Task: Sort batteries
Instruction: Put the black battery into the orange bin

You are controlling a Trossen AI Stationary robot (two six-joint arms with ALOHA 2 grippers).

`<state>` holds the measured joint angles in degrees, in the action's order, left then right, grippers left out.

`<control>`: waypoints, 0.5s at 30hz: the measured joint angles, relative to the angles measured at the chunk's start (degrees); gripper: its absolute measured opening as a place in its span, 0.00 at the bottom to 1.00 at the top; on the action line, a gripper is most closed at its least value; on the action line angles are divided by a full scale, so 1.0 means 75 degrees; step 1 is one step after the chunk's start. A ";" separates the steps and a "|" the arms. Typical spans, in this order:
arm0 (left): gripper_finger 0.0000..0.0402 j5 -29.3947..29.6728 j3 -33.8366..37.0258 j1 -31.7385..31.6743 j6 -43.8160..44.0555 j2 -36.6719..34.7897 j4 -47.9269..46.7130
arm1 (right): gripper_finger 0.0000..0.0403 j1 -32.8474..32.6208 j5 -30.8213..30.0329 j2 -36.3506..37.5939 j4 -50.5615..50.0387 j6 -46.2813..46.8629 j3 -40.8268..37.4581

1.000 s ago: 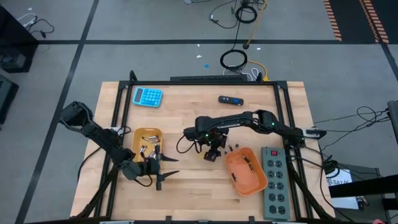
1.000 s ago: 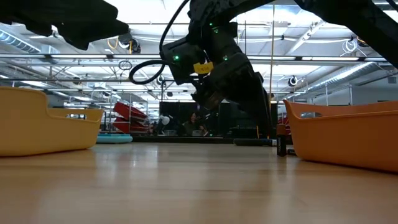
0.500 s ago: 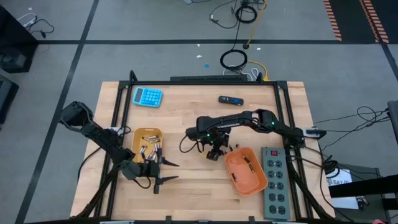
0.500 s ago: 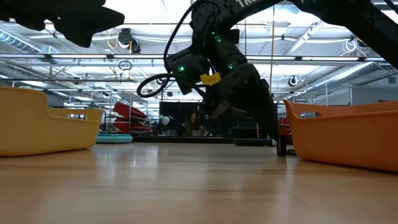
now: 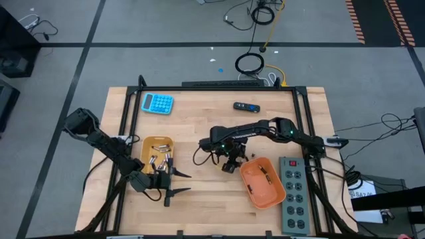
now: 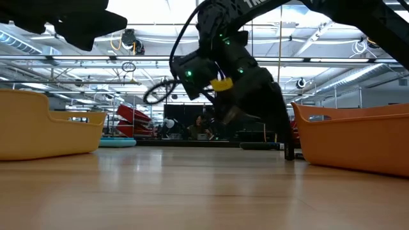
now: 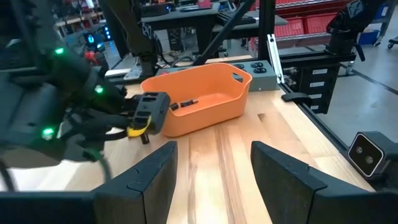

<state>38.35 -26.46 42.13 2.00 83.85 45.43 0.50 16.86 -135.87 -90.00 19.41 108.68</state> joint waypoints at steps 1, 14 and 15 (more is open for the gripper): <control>0.53 0.0000 0.0000 0.0000 0.0041 0.0000 -0.0039 | 0.53 -0.0033 0.0000 0.0000 0.0000 0.0007 -0.0097; 0.53 0.0003 0.0000 0.0000 0.0082 0.0000 -0.0128 | 0.52 -0.0132 -0.0448 0.0029 0.0003 -0.0112 -0.0734; 0.53 0.0003 0.0000 0.0000 0.0082 0.0000 -0.0128 | 0.52 -0.0126 -0.0483 0.0026 0.0000 -0.0112 -0.0734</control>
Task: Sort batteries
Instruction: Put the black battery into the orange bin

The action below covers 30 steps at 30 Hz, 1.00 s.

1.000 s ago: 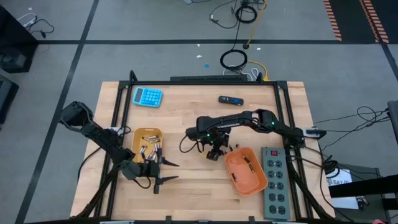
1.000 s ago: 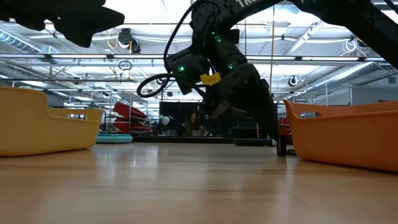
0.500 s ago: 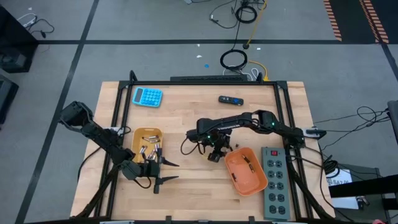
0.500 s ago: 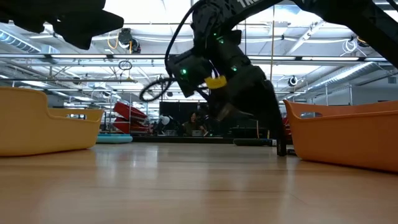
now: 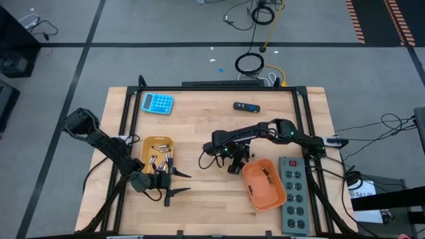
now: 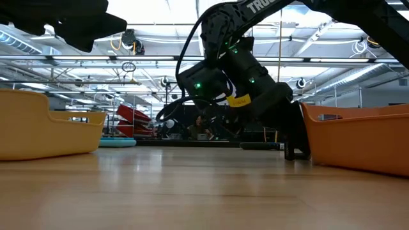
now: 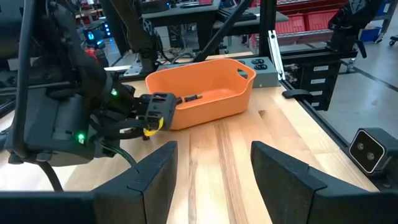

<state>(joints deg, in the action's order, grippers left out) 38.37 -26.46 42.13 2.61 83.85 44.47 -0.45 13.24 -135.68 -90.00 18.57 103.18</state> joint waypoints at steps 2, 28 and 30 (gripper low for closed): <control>0.53 0.0000 0.0000 0.0000 0.0000 0.0000 0.0002 | 0.50 0.0017 -0.0017 0.0000 -0.0002 -0.0003 0.0000; 0.53 0.0093 0.0000 -0.0015 -0.0026 0.0000 0.0012 | 0.05 0.0105 -0.0174 0.0003 -0.0002 -0.0415 0.0087; 0.53 0.0096 0.0000 -0.0015 -0.0029 0.0000 0.0012 | 0.05 0.0143 -0.0184 0.0002 0.0003 -0.0444 0.0263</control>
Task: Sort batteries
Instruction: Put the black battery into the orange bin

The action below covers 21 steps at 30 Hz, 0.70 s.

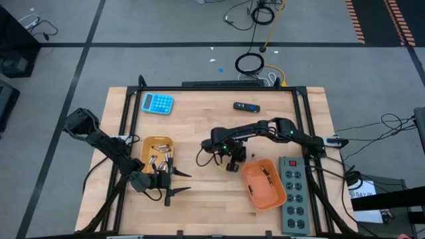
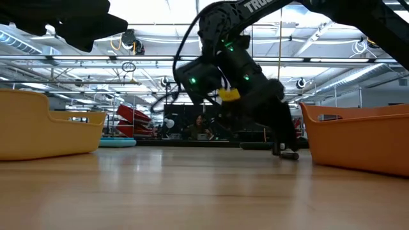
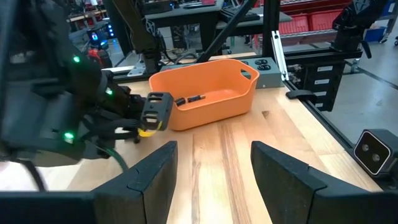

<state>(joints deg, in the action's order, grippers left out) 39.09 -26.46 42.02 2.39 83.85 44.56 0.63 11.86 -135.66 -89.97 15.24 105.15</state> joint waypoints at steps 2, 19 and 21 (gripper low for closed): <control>0.53 0.0003 0.0000 0.0000 -0.0003 0.0000 0.0000 | 0.05 0.0050 -0.0017 0.0006 0.0006 -0.0020 0.0259; 0.53 0.0122 -0.0014 -0.0671 0.1730 0.0385 0.0255 | 0.05 -0.1420 -0.1115 0.3434 0.0000 0.2208 0.0824; 0.53 0.0046 -0.0106 -0.0895 0.1975 0.0423 0.0263 | 0.06 -0.2011 -0.1236 0.4042 0.0003 0.3036 0.0412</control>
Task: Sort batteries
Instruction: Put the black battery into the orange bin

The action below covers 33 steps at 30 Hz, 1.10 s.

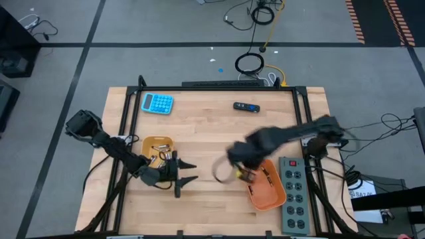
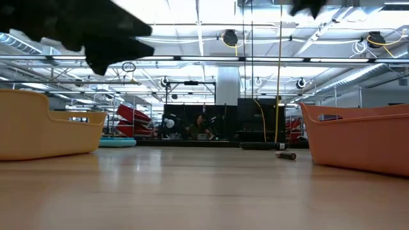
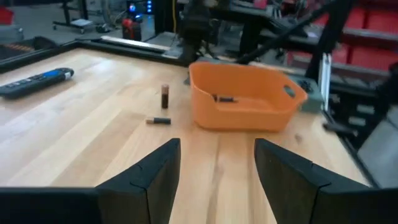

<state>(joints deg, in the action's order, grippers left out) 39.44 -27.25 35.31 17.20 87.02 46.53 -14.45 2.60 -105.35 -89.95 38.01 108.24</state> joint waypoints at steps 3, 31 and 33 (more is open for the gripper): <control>0.53 -0.0144 -0.0228 -0.0145 0.0060 0.0000 0.0013 | 0.16 -0.0903 -0.0485 0.0679 -0.0021 0.0975 -0.0930; 0.53 0.1033 -0.0823 -0.0341 0.0502 0.0580 0.0707 | 0.54 0.2431 0.0457 0.1494 0.1565 -0.0740 -0.4594; 0.53 0.1028 -0.0823 -0.0343 0.0787 0.0580 0.0718 | 0.55 0.2497 0.0461 0.1645 0.1895 -0.0902 -0.4936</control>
<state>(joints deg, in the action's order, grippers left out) 47.15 -33.43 32.74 23.11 91.37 51.91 4.27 6.05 -93.01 -75.74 31.24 71.23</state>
